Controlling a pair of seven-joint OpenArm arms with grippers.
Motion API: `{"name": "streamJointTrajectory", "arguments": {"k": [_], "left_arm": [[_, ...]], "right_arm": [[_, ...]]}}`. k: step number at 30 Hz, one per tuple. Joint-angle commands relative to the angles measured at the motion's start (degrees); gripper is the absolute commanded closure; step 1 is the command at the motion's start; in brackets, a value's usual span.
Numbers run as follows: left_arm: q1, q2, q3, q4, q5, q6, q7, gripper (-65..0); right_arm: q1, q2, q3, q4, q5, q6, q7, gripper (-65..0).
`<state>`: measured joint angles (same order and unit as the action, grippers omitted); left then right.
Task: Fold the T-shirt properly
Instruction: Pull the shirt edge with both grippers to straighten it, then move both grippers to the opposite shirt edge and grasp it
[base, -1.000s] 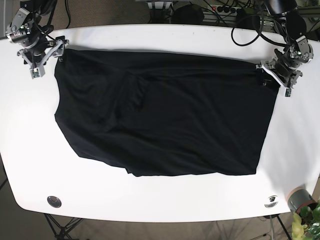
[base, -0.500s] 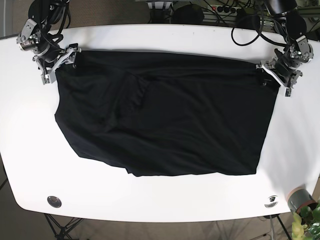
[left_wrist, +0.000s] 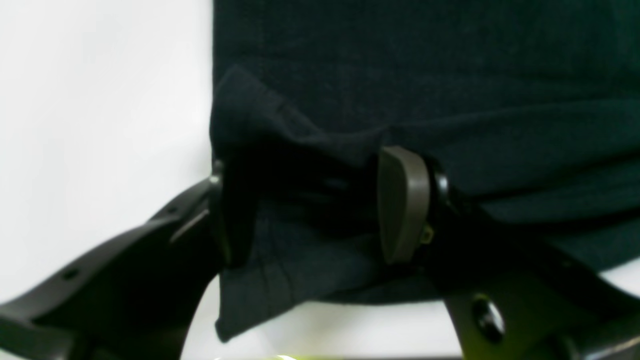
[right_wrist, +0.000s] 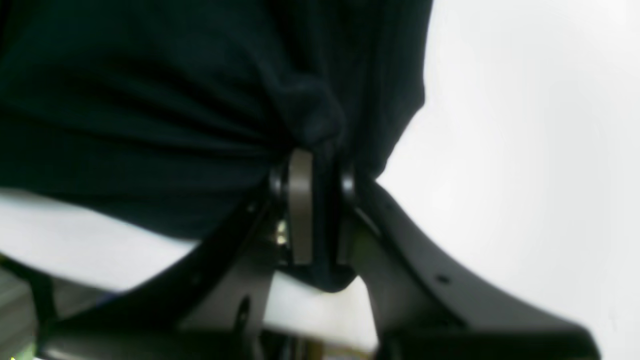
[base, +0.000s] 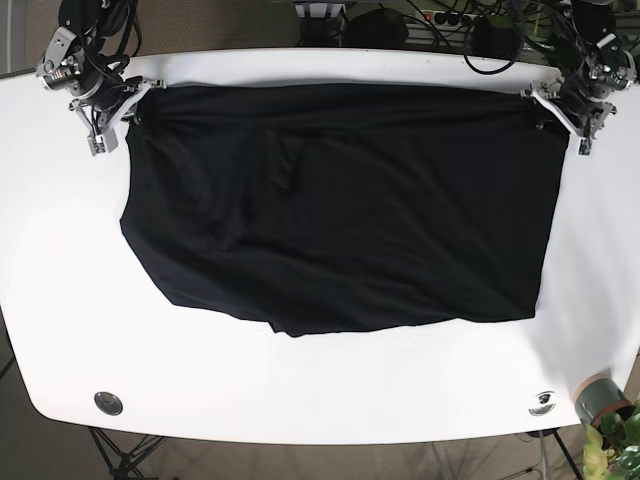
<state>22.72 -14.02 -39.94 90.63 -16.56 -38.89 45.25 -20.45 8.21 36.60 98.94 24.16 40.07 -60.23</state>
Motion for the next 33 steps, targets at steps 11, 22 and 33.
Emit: {"name": "streamJointTrajectory", "arguments": {"k": [11,22,33], "left_arm": [[2.5,2.2,-6.3,8.8,0.2,-0.4,3.8,-34.9],[0.1,1.8,-6.1,14.8,0.5,-0.1,3.8,-43.5],[-10.1,1.1,-6.1,14.6,0.7,-0.1,3.8,-43.3]], "right_arm": [[-3.2,0.7,0.7,7.6,0.1,-0.07,0.3,-42.3],[-0.2,0.7,0.4,13.7,0.1,-0.07,0.3,-45.2],[9.1,1.0,-1.5,11.7,-0.4,-0.07,0.2,-45.2]]}}
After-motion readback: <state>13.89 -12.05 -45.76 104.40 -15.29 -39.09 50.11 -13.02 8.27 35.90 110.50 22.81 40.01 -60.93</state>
